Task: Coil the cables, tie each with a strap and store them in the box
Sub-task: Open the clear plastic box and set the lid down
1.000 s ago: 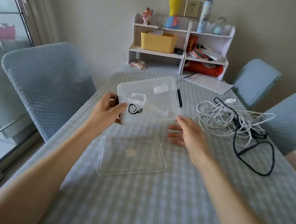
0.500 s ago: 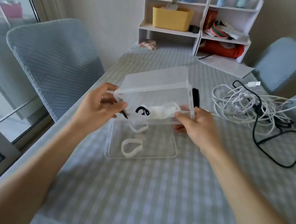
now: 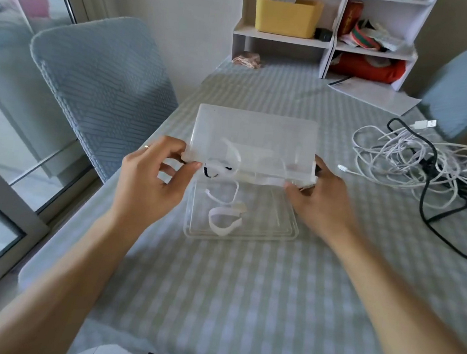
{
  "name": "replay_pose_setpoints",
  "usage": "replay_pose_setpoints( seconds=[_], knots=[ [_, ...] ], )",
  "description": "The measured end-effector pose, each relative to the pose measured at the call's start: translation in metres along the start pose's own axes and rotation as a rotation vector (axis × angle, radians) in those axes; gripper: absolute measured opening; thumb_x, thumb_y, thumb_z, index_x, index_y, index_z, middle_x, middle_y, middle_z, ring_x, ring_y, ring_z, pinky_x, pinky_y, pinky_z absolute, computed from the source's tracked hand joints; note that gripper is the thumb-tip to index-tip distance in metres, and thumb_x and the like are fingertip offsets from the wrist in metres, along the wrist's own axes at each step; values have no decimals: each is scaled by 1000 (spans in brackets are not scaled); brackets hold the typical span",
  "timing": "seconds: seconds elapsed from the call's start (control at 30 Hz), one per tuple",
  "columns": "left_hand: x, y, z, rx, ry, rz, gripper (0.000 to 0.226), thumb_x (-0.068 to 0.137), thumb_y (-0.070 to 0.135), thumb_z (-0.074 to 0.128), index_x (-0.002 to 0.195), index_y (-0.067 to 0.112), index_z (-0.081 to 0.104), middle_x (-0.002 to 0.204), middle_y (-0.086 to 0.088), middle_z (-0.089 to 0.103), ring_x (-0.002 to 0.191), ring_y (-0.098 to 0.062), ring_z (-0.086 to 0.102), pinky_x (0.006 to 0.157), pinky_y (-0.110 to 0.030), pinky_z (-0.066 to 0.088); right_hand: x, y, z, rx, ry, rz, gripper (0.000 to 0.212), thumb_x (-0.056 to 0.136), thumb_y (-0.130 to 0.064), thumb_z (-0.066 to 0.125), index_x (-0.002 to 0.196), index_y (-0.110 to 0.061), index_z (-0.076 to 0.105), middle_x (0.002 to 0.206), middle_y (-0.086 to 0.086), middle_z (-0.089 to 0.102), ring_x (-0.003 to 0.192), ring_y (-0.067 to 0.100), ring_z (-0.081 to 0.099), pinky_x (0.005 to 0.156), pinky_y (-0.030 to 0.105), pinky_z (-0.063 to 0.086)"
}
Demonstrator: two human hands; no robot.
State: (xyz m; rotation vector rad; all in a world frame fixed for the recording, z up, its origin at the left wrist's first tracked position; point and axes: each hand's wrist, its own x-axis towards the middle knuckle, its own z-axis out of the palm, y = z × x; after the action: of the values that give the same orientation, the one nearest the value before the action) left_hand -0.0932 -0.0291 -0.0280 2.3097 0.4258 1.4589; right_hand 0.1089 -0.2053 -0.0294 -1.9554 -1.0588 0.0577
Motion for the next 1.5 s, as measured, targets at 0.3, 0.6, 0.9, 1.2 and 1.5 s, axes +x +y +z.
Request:
replay_pose_setpoints(
  seconds=[0.3,0.6,0.9,1.2,1.5],
  knots=[
    [-10,0,2,94,8,203,6,89,4,69,92,1,64,88,-6,67,74,-21,59,62,-36,54,-8,-3,-4,217,67,-5,39,83,-8,73,105,-39,61,84,-19,69,68,-8,60,57,6,42],
    [-12,-3,3,76,39,311,12,92,5,66,98,11,58,92,-9,70,76,-16,60,64,-33,53,-12,-2,-7,224,110,-60,47,82,-7,74,101,-46,57,80,-33,65,73,-5,60,63,5,43],
    [-11,3,4,94,111,440,18,89,1,66,100,8,55,91,-16,70,85,-18,62,77,-17,47,-13,5,-9,284,130,-36,35,83,-7,76,114,-19,69,93,-23,67,81,-13,62,69,3,42],
    [-6,12,10,-10,166,330,20,90,4,60,101,8,44,106,-8,60,101,-7,55,81,-11,40,-6,-2,-11,297,194,-105,36,88,-8,72,117,-27,64,93,-37,66,87,-6,65,73,8,47],
    [61,9,30,-404,28,-582,22,90,17,72,108,14,59,82,-1,73,75,-15,67,75,-45,59,45,-7,-11,276,123,281,14,86,-19,66,76,-10,69,68,5,72,62,19,70,67,35,61]
  ],
)
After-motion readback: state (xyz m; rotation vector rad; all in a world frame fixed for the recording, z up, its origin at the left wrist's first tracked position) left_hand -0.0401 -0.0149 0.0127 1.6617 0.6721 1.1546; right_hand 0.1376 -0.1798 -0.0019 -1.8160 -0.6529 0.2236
